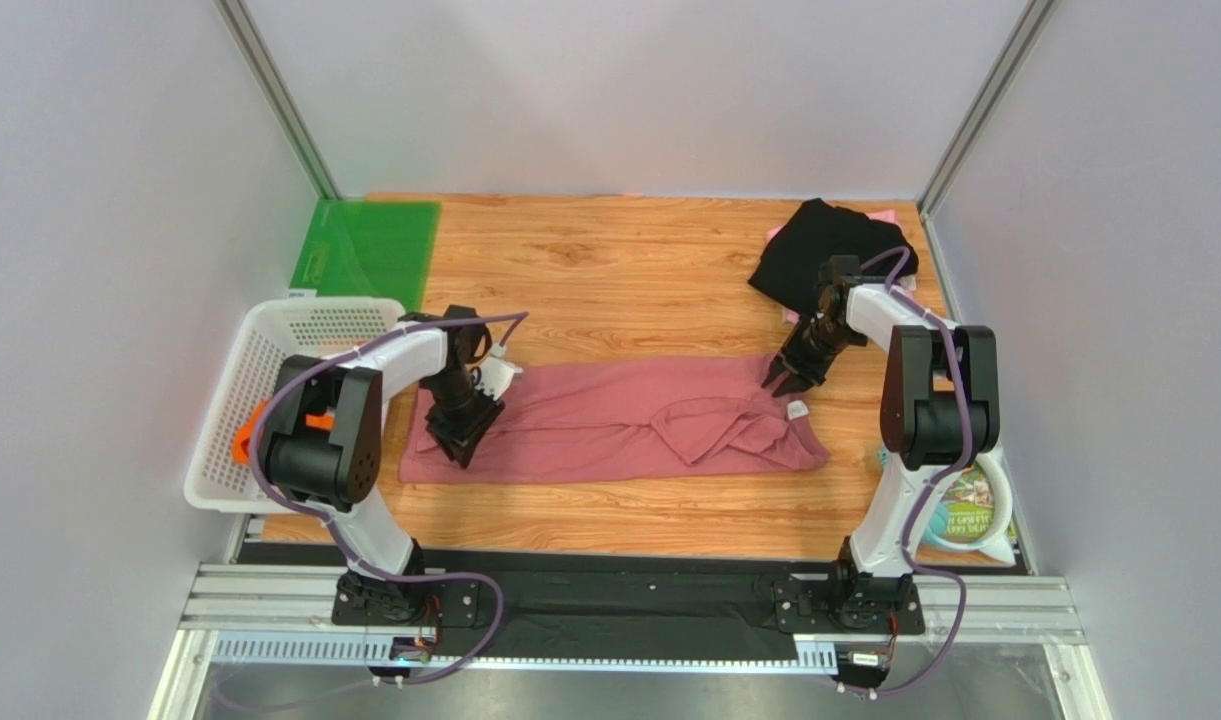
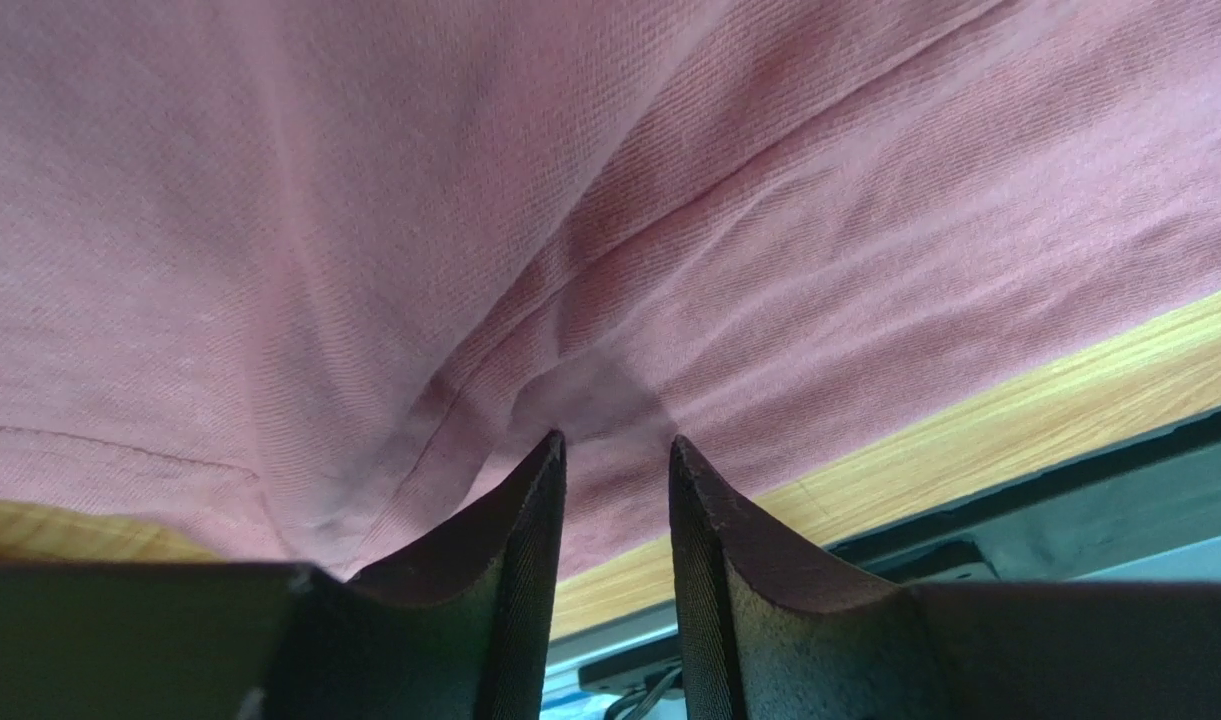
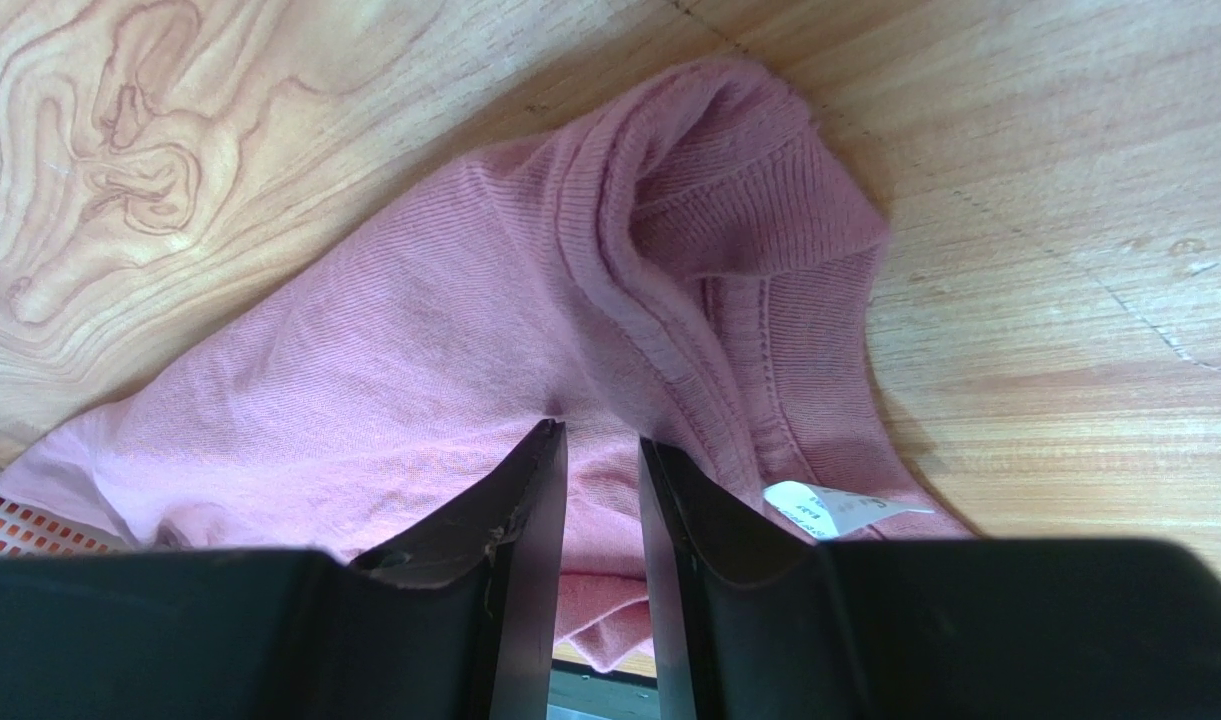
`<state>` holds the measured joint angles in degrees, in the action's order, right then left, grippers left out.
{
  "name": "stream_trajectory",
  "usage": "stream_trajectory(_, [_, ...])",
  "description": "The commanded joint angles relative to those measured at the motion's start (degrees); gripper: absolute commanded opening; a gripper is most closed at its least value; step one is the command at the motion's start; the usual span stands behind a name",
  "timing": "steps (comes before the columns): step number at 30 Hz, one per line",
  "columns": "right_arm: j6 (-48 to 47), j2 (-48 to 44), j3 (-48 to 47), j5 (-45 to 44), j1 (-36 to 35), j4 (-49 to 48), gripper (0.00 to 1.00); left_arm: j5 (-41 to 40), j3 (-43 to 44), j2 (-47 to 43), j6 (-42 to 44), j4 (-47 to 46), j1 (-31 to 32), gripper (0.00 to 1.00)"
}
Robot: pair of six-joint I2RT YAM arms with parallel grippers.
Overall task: Fold and stack the t-shirts
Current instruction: Fold the other side of the tshirt into a rectangle
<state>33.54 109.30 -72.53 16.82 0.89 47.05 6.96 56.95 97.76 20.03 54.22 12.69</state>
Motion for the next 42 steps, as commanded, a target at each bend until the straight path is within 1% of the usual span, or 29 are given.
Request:
stream_trajectory(1, [-0.67,-1.89,-1.12,0.5,-0.09,-0.55,0.3,-0.99,0.87,-4.14,0.63,0.88,0.14,0.38])
stream_trajectory(2, [-0.67,-1.98,-1.12,0.5,-0.09,-0.47,0.3,0.06,2.62,-4.67,0.54,3.24,0.06,0.37])
stream_trajectory(3, [-0.67,-2.07,-1.03,0.58,-0.09,-0.55,0.3,0.77,7.34,-5.11,0.36,5.0,0.14,0.37])
stream_trajectory(4, [-0.58,-1.9,-1.12,0.76,-0.09,-0.47,0.3,2.77,10.26,-5.73,0.1,6.94,0.14,0.37])
stream_trajectory(5, [-0.58,-1.81,-1.21,0.85,-0.01,-0.55,0.3,3.93,16.64,-5.73,0.1,10.7,0.14,0.37])
stream_trajectory(7, [-0.41,-1.28,-1.47,1.46,-0.09,-0.55,0.3,6.3,23.0,-5.12,-0.51,14.15,0.14,0.38])
stream_trajectory(8, [-0.4,-1.28,-1.56,1.72,-0.09,-0.55,0.3,8.92,28.17,-4.94,-0.78,15.82,0.14,0.39])
stream_trajectory(10, [-0.14,-1.71,-1.56,1.73,-0.09,-0.55,0.32,11.48,31.63,-3.81,-2.53,15.75,0.14,0.4])
stream_trajectory(11, [0.03,-1.98,-1.56,1.81,-0.18,-0.55,0.33,12.8,33.04,-3.37,-3.24,13.92,0.23,0.4])
stream_trajectory(13, [0.04,-3.81,-1.38,2.08,-0.44,-0.64,0.35,13.17,33.05,-0.92,-4.38,11.63,0.41,0.4])
stream_trajectory(17, [-0.49,-9.88,-0.6,0.15,-0.62,0.06,0.39,8.34,27.53,3.4,-4.21,3.99,0.85,0.38])
stream_trajectory(18, [-0.84,-11.28,-0.42,-0.55,-0.62,0.58,0.4,7.37,26.64,4.36,-4.12,3.01,0.85,0.38])
stream_trajectory(19, [-1.11,-14.17,-0.07,-1.17,-2.19,1.29,0.41,6.06,25.77,5.59,-4.12,2.13,0.85,0.38])
stream_trajectory(21, [-1.11,-17.0,1.6,-1.7,-2.29,2.25,0.41,5.43,23.83,7.0,-4.47,0.02,0.85,0.38])
stream_trajectory(22, [-1.11,-19.79,2.47,-1.88,-2.29,2.43,0.42,4.47,23.56,7.45,-4.65,-0.6,0.85,0.37])
stream_trajectory(25, [-0.23,-24.37,7.65,-1.62,-2.29,2.52,0.41,4.02,23.12,8.51,-4.56,-0.6,0.85,0.37])
stream_trajectory(28, [0.21,-26.67,13.02,-1.35,-2.55,2.09,0.41,3.5,21.46,8.33,-3.95,-1.56,0.85,0.37])
stream_trajectory(30, [0.65,-27.2,16.87,-1.35,-2.64,1.12,0.4,2.97,20.31,8.24,-3.6,-2.01,0.85,0.37])
stream_trajectory(34, [0.74,-26.33,20.23,-1.44,-2.82,-0.38,0.4,2.62,18.82,7.89,-3.07,-2.27,0.85,0.37])
stream_trajectory(42, [-0.23,-21.94,17.87,-2.75,-2.73,-1.08,0.39,3.15,17.76,6.84,-2.81,-1.92,0.85,0.37])
